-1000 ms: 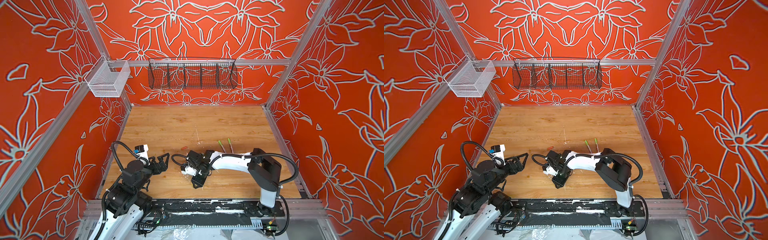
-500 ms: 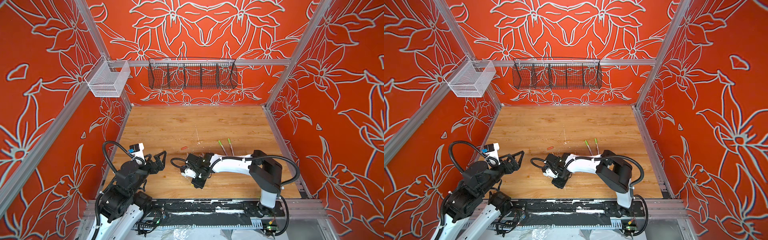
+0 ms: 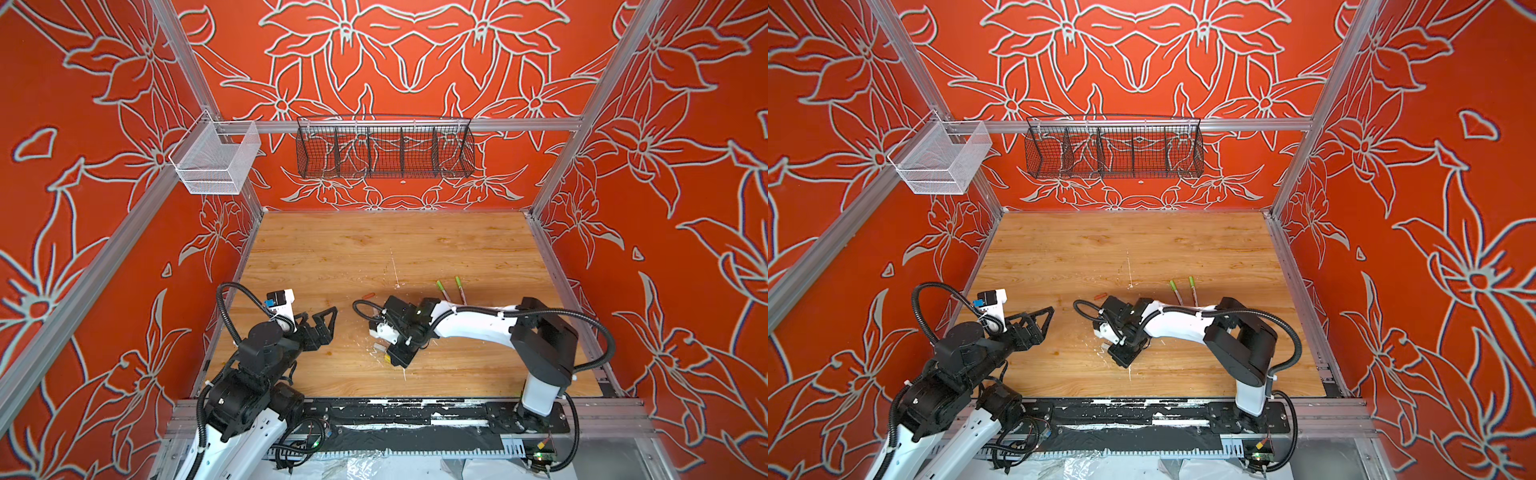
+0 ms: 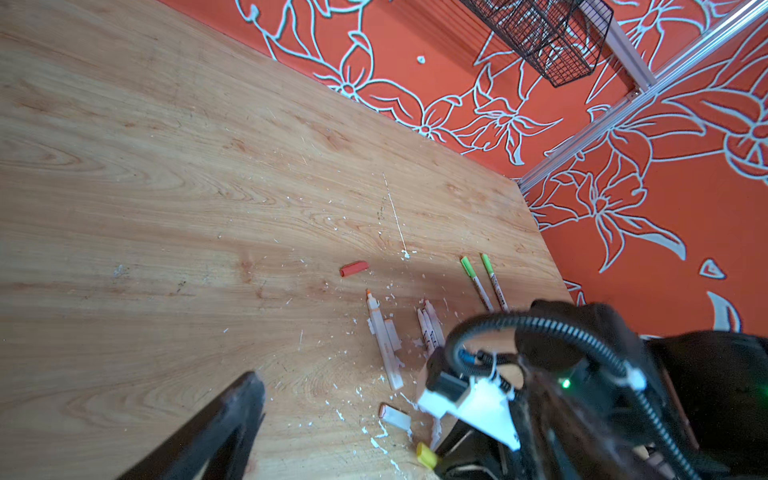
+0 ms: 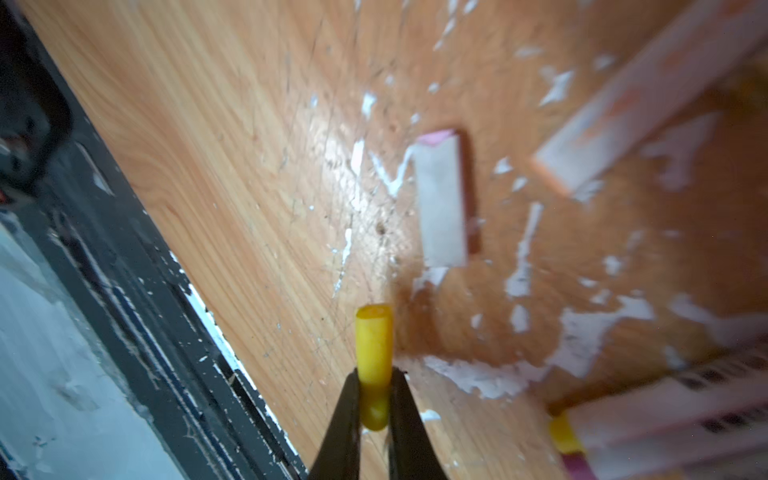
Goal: Insert the pens into the pen caps
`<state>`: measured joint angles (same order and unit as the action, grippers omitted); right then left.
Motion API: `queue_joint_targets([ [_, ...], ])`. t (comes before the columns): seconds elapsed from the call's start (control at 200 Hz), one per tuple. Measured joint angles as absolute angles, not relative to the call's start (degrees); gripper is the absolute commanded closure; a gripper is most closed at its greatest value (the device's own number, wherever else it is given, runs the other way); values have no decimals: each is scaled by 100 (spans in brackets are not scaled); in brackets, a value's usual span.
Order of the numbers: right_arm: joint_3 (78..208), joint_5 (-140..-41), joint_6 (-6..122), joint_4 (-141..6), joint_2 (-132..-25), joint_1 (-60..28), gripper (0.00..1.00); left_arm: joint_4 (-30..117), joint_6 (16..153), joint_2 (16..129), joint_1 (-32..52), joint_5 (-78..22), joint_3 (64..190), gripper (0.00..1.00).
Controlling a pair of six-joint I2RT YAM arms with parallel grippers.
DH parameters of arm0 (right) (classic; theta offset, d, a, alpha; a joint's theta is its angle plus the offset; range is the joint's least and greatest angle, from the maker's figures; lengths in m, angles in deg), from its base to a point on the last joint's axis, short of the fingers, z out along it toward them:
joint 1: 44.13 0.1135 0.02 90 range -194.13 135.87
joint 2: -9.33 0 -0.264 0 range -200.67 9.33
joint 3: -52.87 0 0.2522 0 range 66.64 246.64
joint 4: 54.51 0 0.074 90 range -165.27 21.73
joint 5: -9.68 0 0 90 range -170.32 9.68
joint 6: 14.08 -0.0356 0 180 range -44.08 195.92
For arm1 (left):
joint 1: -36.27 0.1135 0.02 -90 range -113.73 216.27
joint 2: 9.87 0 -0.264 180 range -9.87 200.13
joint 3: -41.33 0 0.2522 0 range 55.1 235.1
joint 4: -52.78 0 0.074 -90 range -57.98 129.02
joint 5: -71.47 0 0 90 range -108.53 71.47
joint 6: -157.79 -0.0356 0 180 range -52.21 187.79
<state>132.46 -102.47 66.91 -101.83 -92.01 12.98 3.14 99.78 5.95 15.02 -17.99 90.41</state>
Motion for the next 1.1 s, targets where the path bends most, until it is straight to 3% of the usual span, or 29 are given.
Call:
queue_joint_targets([
  [0.255,13250,-10809,6140,-9525,-8379,825,87,730,9998,652,1502,-2420,8824,3],
  [0.555,13250,-11583,5600,-8441,-7968,731,86,1628,10129,1399,1504,-3906,8555,0],
  [0.696,13244,-11948,5305,-7829,-7774,731,86,2155,10288,1611,1504,-4525,8365,7],
  [0.906,13200,-12199,5067,-7263,-7555,731,86,2706,10553,1694,1515,-5010,8166,33],
  [1.101,13084,-12304,4949,-7051,-7547,729,86,2929,10555,1690,1524,-5069,8164,34],
])
